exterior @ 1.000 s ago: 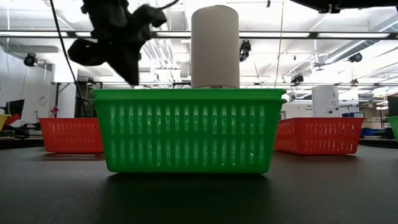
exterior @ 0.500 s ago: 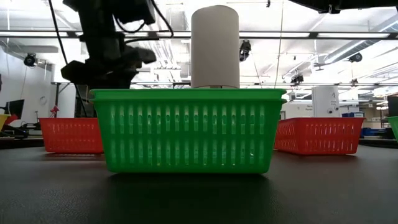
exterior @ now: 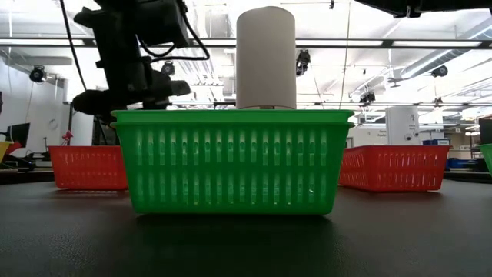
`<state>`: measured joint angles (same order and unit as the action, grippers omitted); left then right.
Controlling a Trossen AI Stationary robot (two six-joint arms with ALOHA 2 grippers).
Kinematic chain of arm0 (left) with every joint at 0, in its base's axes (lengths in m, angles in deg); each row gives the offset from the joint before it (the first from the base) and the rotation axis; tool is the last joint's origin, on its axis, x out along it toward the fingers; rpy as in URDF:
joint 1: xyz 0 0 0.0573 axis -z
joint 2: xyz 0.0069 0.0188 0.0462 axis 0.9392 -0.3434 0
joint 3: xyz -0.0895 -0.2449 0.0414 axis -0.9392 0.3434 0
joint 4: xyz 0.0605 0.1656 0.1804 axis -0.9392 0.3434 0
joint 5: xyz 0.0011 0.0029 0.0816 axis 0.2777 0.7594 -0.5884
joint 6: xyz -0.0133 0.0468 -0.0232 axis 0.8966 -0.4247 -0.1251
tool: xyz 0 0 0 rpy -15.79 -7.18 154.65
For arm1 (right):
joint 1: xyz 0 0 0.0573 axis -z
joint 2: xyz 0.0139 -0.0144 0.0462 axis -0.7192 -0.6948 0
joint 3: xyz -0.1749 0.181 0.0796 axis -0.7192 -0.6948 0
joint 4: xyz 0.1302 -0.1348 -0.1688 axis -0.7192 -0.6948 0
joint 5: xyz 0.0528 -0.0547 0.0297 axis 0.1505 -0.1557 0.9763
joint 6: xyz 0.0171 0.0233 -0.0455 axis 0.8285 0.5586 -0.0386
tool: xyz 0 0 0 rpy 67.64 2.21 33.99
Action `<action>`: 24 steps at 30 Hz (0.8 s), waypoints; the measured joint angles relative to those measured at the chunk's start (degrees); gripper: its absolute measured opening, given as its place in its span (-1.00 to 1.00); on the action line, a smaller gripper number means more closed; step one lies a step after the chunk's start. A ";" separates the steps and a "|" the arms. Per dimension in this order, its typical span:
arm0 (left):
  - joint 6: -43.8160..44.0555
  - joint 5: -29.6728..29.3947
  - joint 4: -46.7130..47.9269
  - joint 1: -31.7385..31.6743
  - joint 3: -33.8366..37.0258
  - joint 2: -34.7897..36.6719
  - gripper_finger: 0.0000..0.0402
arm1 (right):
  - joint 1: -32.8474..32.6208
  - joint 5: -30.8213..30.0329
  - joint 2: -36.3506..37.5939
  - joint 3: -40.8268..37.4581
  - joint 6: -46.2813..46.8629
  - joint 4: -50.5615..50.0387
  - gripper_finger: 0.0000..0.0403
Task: Stack baskets by color
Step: Stack the bottom left red bin on the top red bin
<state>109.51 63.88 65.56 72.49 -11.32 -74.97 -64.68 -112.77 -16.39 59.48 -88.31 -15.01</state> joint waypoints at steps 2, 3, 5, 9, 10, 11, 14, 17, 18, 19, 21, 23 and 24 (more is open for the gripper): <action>-0.02 -0.46 -1.87 0.00 0.59 0.00 -0.19 | 0.00 0.00 0.00 -0.02 0.01 -0.02 -0.96; -0.03 -0.99 -3.20 0.00 0.90 0.00 -0.19 | 0.00 -0.01 0.00 -0.02 0.01 -0.02 -0.96; -0.01 -1.58 -5.36 0.00 1.78 -0.04 -0.19 | 0.00 -0.02 0.00 -0.02 0.42 -0.06 -0.96; 0.10 -1.67 -6.04 0.00 2.87 -0.31 -0.19 | 0.00 -0.02 0.00 -0.02 0.84 -0.12 -0.96; 0.35 -1.74 -6.05 0.00 2.96 -0.31 -0.19 | 0.00 0.00 0.00 -0.02 0.84 -0.20 -0.96; 0.45 -1.80 -6.09 0.00 3.00 -0.31 -0.19 | 0.00 -0.02 0.00 -0.04 0.84 -0.31 -0.96; 0.46 -1.91 -6.02 0.00 3.05 -0.31 -0.20 | 0.00 -0.02 0.00 -0.04 0.82 -0.31 -0.96; 0.48 -1.94 -5.36 0.02 3.07 -0.31 -0.28 | 0.00 -0.02 0.00 -0.04 0.23 -0.31 -0.96; 0.48 -1.94 -5.34 0.03 3.14 -0.31 -0.32 | 0.00 -0.02 0.00 -0.04 0.16 -0.31 -0.96; 0.45 -1.94 -5.36 0.04 3.14 -0.31 -0.37 | 0.00 -0.02 0.00 -0.04 0.16 -0.31 -0.96; 0.16 -1.94 -5.35 0.04 3.16 -0.31 -0.48 | 0.00 -0.02 0.00 -0.04 0.16 -0.31 -0.96; 0.04 -1.94 -5.36 0.04 3.18 -0.31 -0.60 | 0.00 -0.02 0.00 -0.04 0.39 -0.31 -0.96; 0.02 -1.96 -5.34 0.04 3.18 -0.31 -0.66 | 0.00 -0.02 0.00 -0.04 0.38 -0.31 -0.96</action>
<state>109.54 61.93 60.22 72.53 -8.13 -75.28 -64.68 -112.80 -16.39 59.44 -87.93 -15.32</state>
